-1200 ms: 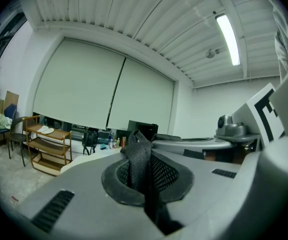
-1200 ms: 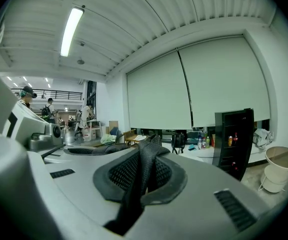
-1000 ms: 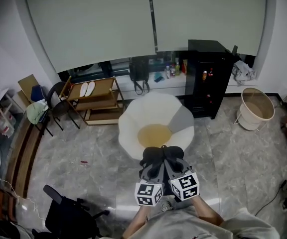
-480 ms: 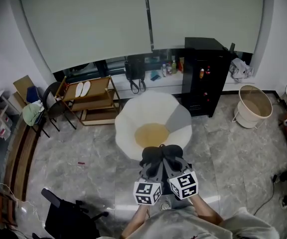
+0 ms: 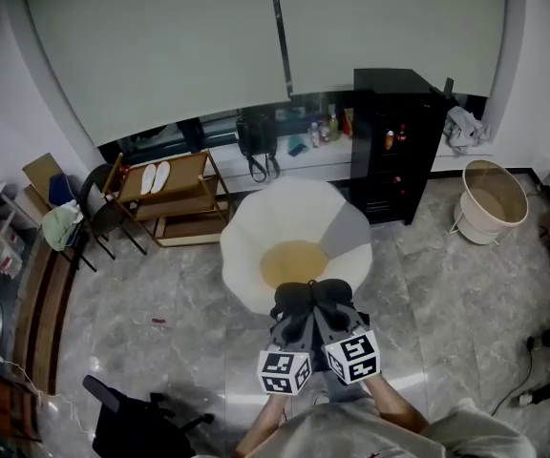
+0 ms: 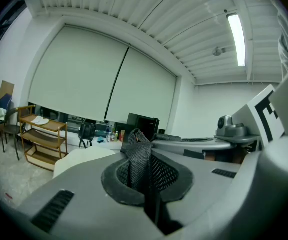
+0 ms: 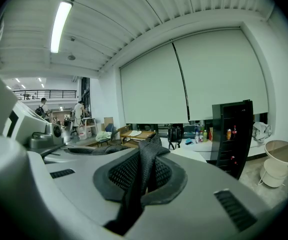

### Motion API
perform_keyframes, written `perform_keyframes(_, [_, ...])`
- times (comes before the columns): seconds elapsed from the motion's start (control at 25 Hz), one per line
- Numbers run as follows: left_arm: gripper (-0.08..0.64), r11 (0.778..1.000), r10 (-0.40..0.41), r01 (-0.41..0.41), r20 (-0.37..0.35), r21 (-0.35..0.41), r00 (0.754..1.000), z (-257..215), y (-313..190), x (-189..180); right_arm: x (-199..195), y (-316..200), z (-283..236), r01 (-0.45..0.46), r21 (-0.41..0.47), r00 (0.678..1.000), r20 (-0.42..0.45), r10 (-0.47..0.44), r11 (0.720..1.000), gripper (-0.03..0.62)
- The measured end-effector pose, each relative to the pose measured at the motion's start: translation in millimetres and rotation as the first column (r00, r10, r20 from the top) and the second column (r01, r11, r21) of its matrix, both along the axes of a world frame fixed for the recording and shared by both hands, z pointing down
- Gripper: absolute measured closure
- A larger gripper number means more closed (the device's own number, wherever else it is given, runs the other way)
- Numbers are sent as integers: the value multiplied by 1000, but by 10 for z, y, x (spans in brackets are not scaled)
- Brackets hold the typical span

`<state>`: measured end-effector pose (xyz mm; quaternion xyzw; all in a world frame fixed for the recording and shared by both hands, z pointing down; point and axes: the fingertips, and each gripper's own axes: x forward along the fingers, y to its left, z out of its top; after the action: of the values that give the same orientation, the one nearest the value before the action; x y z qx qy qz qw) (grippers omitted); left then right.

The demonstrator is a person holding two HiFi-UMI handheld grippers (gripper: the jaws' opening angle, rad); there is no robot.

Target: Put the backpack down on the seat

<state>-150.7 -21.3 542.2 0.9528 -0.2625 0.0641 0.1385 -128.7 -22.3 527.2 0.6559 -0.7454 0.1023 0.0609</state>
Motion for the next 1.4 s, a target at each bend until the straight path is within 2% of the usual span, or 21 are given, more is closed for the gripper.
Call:
perform_keyframes(0.56, [528, 999, -53, 53, 11, 7, 999, -89, -1181, 495, 496, -1192, -85, 56, 6, 998, 18, -56, 998, 558])
perform_keyframes(1.0, [528, 994, -106, 107, -5, 38, 994, -362, -2129, 1025, 1021, -2147, -357, 116, 42, 993, -2, -117, 992, 558])
perform_keyframes(1.4, [528, 987, -162, 162, 14, 6, 987, -217, -2553, 1483, 1478, -2590, -211, 177, 14, 984, 20, -177, 984, 558])
